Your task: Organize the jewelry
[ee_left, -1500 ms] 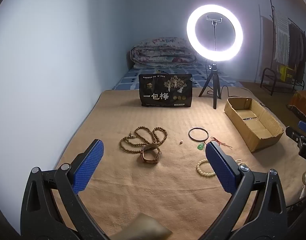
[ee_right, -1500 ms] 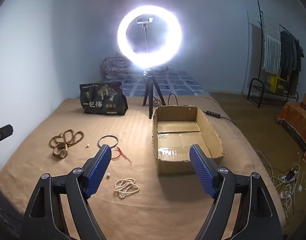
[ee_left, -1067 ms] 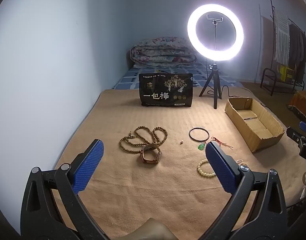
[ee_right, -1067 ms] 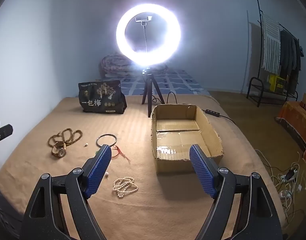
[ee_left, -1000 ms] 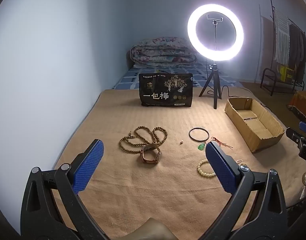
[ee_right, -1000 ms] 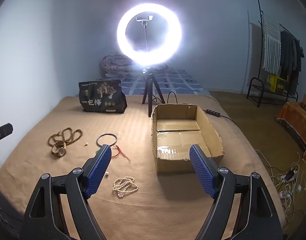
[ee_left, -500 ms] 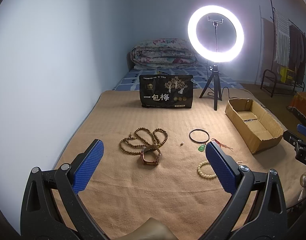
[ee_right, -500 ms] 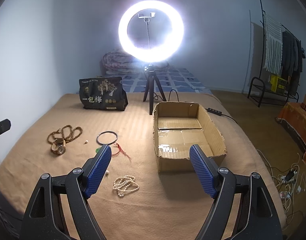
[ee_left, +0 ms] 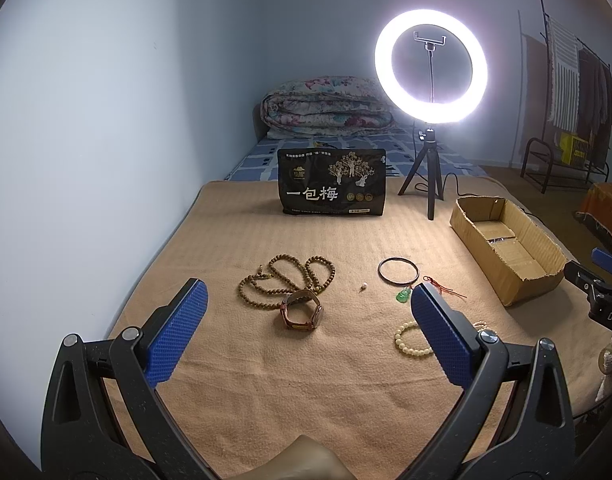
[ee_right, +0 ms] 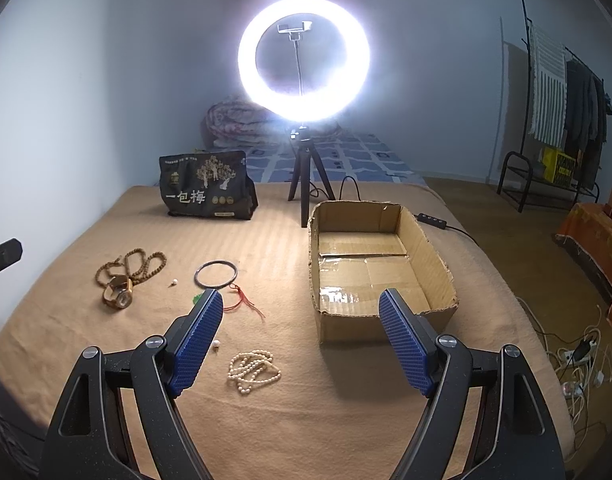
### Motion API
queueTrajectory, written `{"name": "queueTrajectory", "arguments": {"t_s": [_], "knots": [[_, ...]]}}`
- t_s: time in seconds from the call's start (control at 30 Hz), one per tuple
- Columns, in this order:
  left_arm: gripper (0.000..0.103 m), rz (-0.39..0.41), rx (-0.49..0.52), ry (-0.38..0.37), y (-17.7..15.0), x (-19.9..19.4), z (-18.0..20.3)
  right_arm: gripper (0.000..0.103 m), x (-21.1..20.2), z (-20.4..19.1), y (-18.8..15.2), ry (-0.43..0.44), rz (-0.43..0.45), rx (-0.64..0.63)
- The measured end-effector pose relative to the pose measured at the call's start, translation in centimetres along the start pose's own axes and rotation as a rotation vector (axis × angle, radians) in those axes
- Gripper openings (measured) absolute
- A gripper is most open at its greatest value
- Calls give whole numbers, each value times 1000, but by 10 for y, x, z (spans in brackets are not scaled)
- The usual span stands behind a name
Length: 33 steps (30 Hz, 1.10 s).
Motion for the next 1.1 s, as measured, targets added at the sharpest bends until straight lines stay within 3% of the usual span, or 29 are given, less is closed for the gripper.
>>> {"name": "queueTrajectory", "arguments": {"t_s": [1.1], "knots": [[103,0,1,0,0,0,0,80,3,0,1,2,-9,7]]}}
Point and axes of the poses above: each gripper's, at about its wrist camera, not at the fingertips, and x roughly the way its jaws point, z to its right, y to its top, the point moved 2 cm from there along x, roughly the way its jaws point, and after that the axes turned 9 degrees about x, right-handed, at the moved point
